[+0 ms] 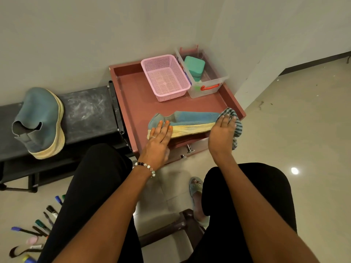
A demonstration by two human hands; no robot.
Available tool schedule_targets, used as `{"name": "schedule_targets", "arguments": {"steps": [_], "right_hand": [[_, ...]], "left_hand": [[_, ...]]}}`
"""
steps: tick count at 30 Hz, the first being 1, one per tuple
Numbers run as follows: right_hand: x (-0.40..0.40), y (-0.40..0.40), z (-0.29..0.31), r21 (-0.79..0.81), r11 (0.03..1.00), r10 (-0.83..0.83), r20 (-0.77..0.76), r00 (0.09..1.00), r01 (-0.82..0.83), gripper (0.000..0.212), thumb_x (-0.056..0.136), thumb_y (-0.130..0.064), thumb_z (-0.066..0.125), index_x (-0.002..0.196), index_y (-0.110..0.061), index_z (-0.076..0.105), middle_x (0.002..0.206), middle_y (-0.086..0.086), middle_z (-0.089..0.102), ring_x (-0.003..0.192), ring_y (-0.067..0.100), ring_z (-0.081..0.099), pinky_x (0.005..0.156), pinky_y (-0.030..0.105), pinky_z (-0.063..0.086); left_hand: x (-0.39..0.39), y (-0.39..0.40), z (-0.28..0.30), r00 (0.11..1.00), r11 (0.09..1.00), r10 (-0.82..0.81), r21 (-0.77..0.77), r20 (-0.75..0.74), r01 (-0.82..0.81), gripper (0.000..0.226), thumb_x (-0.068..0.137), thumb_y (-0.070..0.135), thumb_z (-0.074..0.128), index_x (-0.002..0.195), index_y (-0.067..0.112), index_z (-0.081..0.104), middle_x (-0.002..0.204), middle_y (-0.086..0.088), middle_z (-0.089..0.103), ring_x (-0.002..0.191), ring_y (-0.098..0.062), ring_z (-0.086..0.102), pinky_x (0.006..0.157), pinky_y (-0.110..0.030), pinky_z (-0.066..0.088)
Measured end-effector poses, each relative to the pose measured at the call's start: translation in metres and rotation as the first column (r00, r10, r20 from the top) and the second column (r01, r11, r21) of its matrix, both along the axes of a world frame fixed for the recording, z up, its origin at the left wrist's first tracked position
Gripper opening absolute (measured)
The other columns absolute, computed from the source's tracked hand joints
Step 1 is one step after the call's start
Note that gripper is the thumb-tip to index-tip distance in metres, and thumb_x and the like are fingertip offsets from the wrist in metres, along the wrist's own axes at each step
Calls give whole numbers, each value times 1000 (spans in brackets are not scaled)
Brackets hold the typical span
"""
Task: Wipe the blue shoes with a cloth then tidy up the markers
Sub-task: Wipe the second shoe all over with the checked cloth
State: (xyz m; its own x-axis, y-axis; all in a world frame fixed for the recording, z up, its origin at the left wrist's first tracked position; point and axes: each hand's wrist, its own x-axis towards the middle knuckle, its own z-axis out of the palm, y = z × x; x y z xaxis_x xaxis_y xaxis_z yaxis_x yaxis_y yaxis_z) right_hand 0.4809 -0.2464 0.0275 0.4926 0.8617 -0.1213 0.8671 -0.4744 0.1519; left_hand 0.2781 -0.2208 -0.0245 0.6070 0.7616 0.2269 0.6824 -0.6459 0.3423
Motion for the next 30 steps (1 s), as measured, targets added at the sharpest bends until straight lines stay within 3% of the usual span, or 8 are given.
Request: {"name": "schedule_targets", "arguments": {"steps": [6, 9, 12, 15, 17, 21, 24, 30], "right_hand": [[-70, -2, -18, 52, 965, 260, -21, 965, -258, 61, 86, 2, 13, 145, 10, 4, 152, 32, 5, 140, 49, -4, 114, 52, -3], [-89, -2, -15, 153, 920, 390, -289, 874, -360, 68, 83, 8, 32, 147, 5, 10, 155, 25, 6, 144, 38, -4, 120, 39, 3], [-64, -5, 6, 376, 927, 314, -780, 542, 5, 56, 78, 17, 43, 130, 0, 54, 137, 18, 50, 133, 28, 41, 114, 33, 28], [-28, -16, 34, 114, 860, 137, -990, -10, 497, 48, 75, 24, 38, 98, -2, 71, 102, 15, 70, 103, 33, 64, 91, 42, 53], [-9, -22, 47, -28, 773, 126, -972, -196, 634, 42, 75, 24, 38, 95, 2, 68, 95, 16, 70, 93, 35, 66, 83, 42, 56], [12, -25, 55, -127, 541, 218, -934, -284, 831, 28, 80, 19, 45, 91, 3, 65, 91, 19, 69, 85, 34, 68, 73, 42, 58], [17, -25, 50, -194, 410, 254, -914, -316, 891, 25, 79, 17, 46, 95, 7, 64, 97, 24, 67, 89, 39, 67, 77, 49, 56], [29, -29, 47, -285, 375, 286, -870, -402, 882, 31, 83, 10, 48, 111, 7, 60, 108, 21, 66, 95, 35, 66, 73, 42, 56]], "left_hand": [[0, -2, 1, 1000, 999, -25, -26, 2, 25, 80, 58, -18, 68, 134, -8, 45, 141, -26, 44, 130, -46, 38, 103, -60, 20], [-2, 4, 7, 1000, 997, -30, -75, -6, 29, 82, 57, -17, 76, 133, -8, 46, 138, -26, 47, 129, -42, 41, 102, -58, 23], [-3, 13, 4, 999, 998, -52, -29, -14, 52, 51, 77, -7, 52, 128, -6, 52, 131, -23, 55, 124, -36, 46, 96, -55, 45], [-4, 17, 3, 999, 999, -50, -2, 15, 50, 49, 83, -2, 40, 131, 4, 47, 131, -18, 57, 116, -33, 51, 98, -42, 47], [-3, 16, 7, 999, 1000, -28, 6, 16, 28, 49, 79, -8, 43, 125, 3, 55, 127, -19, 60, 108, -37, 57, 92, -43, 50], [2, 23, 24, 996, 998, -33, 53, -79, 37, 52, 65, -20, 60, 115, -5, 64, 124, -25, 59, 104, -47, 60, 83, -56, 52], [-3, 37, 27, 970, 985, -72, 138, -232, 106, 43, 78, -7, 41, 114, -7, 63, 121, -24, 61, 103, -42, 62, 85, -50, 54], [-25, 43, 7, 896, 972, -100, 150, -433, 181, 47, 82, -5, 35, 122, -8, 59, 120, -22, 62, 104, -37, 63, 90, -46, 53]]}}
